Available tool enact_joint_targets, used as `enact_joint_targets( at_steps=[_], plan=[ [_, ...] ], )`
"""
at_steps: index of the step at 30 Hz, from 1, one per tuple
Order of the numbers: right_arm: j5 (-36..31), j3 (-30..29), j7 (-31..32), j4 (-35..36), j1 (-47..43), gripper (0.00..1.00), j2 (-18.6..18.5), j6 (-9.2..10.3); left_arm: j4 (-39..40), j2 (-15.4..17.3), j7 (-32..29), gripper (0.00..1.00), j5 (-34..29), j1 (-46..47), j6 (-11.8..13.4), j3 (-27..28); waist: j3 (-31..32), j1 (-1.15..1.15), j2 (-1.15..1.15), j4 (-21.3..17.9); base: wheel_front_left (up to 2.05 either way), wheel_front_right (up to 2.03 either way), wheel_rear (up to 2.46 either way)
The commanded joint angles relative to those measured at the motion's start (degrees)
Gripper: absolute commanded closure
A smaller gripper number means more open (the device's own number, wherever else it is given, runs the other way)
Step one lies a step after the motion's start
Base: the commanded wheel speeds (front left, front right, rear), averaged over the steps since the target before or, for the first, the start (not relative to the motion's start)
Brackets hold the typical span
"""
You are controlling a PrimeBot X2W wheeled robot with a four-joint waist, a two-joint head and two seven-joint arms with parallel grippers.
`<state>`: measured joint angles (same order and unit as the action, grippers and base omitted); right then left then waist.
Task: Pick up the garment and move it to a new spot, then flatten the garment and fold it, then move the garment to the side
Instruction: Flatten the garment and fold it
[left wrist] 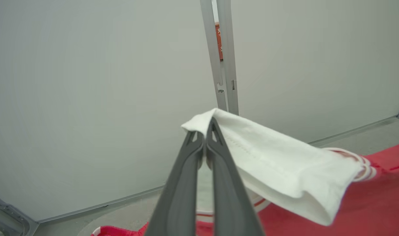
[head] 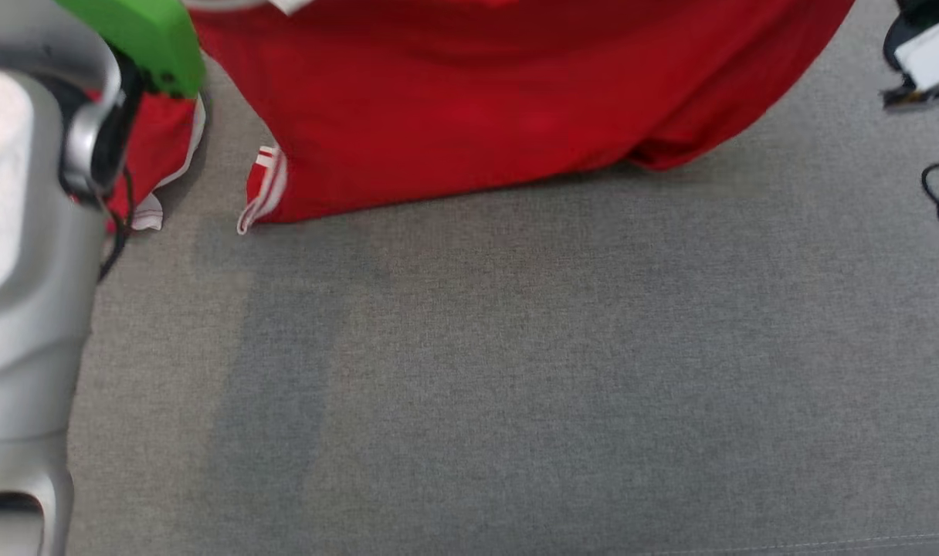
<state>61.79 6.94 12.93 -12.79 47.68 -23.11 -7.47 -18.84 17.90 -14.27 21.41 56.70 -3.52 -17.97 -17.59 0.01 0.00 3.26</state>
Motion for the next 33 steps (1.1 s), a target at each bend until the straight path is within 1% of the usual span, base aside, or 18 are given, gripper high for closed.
enact_joint_targets(
  at_steps=[1, 3, 4, 9, 11, 15, 18, 21, 24, 28, 29, 31, 33],
  plan=[
    [0.3, 0.7, -0.6, -1.2, 4.6, 1.00, -0.9, -0.05, -2.5, 0.2, 0.2, 1.00, -0.8, 5.6, -0.4, 0.2, -5.8, -0.01, 0.00, -1.4, 0.00, 0.00, 0.00],
    [2.1, 1.3, -0.5, -3.1, 9.9, 1.00, -0.6, -0.04, -5.7, 0.9, 0.1, 1.00, -2.6, 11.8, 0.1, 0.1, -7.6, -0.01, 0.00, -1.9, 0.00, 0.00, 0.00],
    [1.5, 1.9, -0.7, -3.9, 12.5, 1.00, -1.2, -0.05, -7.1, 0.9, 0.4, 1.00, -2.8, 14.7, 0.2, 0.3, -8.4, -0.01, 0.00, -2.1, 0.00, 0.00, 0.00],
    [2.8, 3.7, -2.5, -9.6, 26.2, 1.00, -2.1, -0.04, -15.0, 1.7, 2.9, 1.00, -4.3, 29.2, -1.4, 0.2, -12.8, -0.01, 0.00, -3.4, 0.00, 0.00, 0.00],
    [3.5, 4.1, -3.7, -11.4, 30.8, 1.00, -2.6, -0.04, -17.4, 1.2, 4.5, 1.00, -3.7, 33.9, -1.9, 0.7, -13.9, -0.01, 0.00, -3.7, 0.00, 0.00, 0.00],
    [4.7, 5.0, -5.9, -14.9, 38.6, 1.00, -4.2, -0.04, -21.4, 0.6, 8.1, 1.00, -3.6, 40.9, -2.3, 1.0, -14.9, -0.01, 0.00, -4.1, 0.00, 0.00, 0.00],
    [5.7, 6.2, -7.6, -16.7, 42.3, 1.00, -5.5, -0.04, -24.0, 0.4, 10.3, 1.00, -3.2, 44.9, -2.5, 1.2, -15.1, -0.01, 0.00, -4.4, 0.00, 0.00, 0.00],
    [7.1, 7.6, -8.6, -17.9, 43.9, 1.00, -6.8, -0.04, -26.7, -0.3, 11.7, 1.00, -2.3, 46.7, -2.9, 1.2, -14.9, -0.01, 0.00, -4.6, 0.00, 0.00, 0.00],
    [7.6, 10.9, -8.1, -18.0, 41.9, 1.00, -8.3, -0.04, -29.4, -1.4, 12.3, 1.00, -1.9, 46.1, -3.2, 0.1, -14.1, -0.01, 0.00, -4.1, 0.00, 0.00, 0.00],
    [10.1, 14.2, -9.2, -18.1, 37.5, 1.00, -9.7, -0.04, -31.9, -1.6, 12.2, 1.00, -0.6, 42.0, -3.7, -1.6, -12.1, -0.01, 0.00, -4.0, 0.00, 0.00, 0.00],
    [10.2, 15.7, -8.6, -17.9, 36.0, 1.00, -9.8, -0.04, -32.2, -1.5, 11.8, 1.00, -0.3, 40.8, -3.8, -2.3, -11.5, -0.01, 0.00, -4.0, 0.00, 0.00, 0.00],
    [10.1, 18.8, -8.3, -17.6, 32.9, 1.00, -11.0, -0.04, -32.3, -0.6, 10.9, 1.00, 0.0, 37.7, -3.9, -4.8, -9.9, -0.01, 0.00, -4.0, 0.00, 0.00, 0.00],
    [11.4, 21.6, -7.7, -17.1, 29.7, 1.00, -11.4, -0.04, -31.4, 0.3, 9.3, 1.00, 2.9, 33.6, -3.9, -7.3, -7.6, -0.01, 0.00, -4.0, 0.00, 0.00, 0.00]
  ],
)
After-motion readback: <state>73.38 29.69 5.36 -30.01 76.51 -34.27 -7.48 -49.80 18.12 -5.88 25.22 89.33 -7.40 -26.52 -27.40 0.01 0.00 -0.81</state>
